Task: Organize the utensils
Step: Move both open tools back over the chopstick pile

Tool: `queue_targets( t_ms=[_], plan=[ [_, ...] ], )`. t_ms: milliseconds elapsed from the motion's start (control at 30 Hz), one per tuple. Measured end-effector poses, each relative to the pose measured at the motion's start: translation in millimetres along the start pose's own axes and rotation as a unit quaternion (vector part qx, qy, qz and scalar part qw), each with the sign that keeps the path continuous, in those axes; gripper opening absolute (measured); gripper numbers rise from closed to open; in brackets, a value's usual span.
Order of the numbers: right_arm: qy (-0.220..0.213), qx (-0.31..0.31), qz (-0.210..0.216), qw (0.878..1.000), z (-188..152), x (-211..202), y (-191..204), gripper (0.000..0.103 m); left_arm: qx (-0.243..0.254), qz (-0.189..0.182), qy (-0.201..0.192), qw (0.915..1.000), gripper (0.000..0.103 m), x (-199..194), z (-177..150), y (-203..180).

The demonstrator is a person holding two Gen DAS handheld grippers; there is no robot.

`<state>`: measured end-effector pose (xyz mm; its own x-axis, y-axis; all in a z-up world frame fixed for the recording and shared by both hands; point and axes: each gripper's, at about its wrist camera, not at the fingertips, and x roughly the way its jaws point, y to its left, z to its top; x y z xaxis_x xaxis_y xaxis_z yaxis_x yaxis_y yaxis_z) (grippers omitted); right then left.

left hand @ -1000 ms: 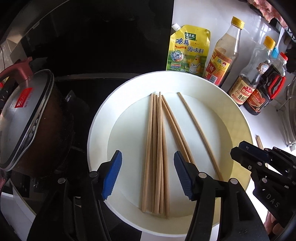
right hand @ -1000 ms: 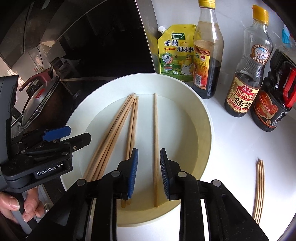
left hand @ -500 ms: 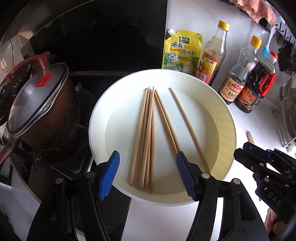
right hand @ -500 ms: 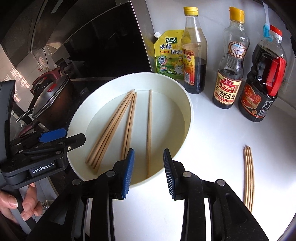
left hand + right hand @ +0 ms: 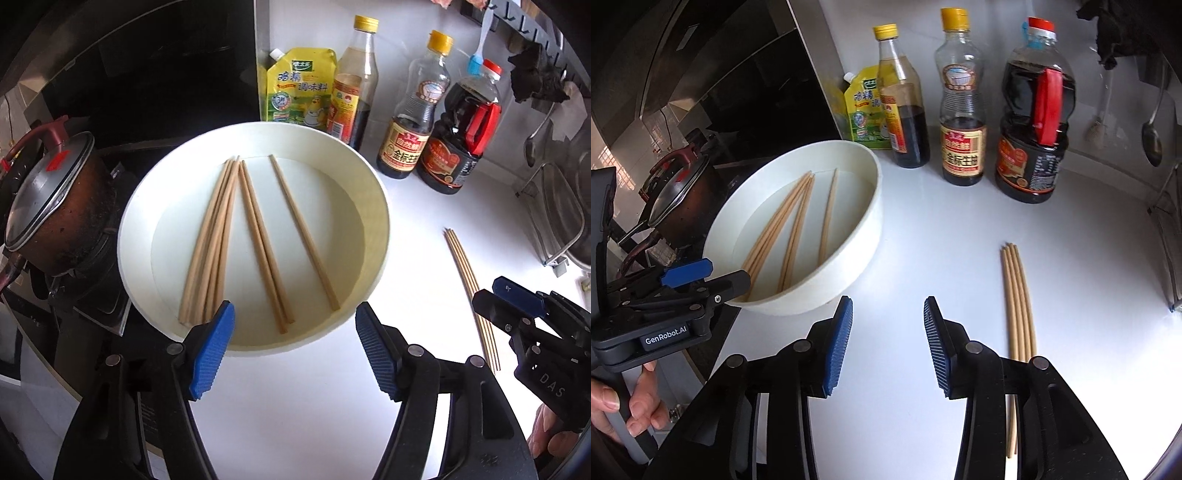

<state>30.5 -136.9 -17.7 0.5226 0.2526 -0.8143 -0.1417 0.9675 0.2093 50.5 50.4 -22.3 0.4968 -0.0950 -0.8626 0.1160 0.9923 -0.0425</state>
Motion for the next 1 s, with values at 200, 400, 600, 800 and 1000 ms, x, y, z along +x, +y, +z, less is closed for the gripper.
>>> queue_targets(
  t_ms=[200, 400, 600, 800, 1000],
  plan=[
    [-0.004, 0.03, -0.024, 0.999, -19, -18, -38, 0.041, 0.018, -0.015, 0.001, 0.9997, 0.073, 0, -6, -34],
    [-0.012, 0.047, -0.05, 0.998, -36, -33, -69, 0.043, 0.039, -0.033, 0.006, 0.9986, 0.078, 1, -14, -68],
    [-0.013, 0.06, -0.075, 0.995, -54, -38, -97, 0.047, 0.054, -0.051, 0.011, 0.9971, 0.08, 7, -21, -96],
    [-0.001, 0.065, -0.093, 0.994, -69, -30, -120, 0.048, 0.06, -0.056, 0.021, 0.9964, 0.082, 18, -25, -117],
    [0.014, 0.049, -0.096, 0.994, -78, -9, -132, 0.048, 0.067, -0.056, 0.029, 0.9957, 0.083, 30, -32, -135]
  ],
)
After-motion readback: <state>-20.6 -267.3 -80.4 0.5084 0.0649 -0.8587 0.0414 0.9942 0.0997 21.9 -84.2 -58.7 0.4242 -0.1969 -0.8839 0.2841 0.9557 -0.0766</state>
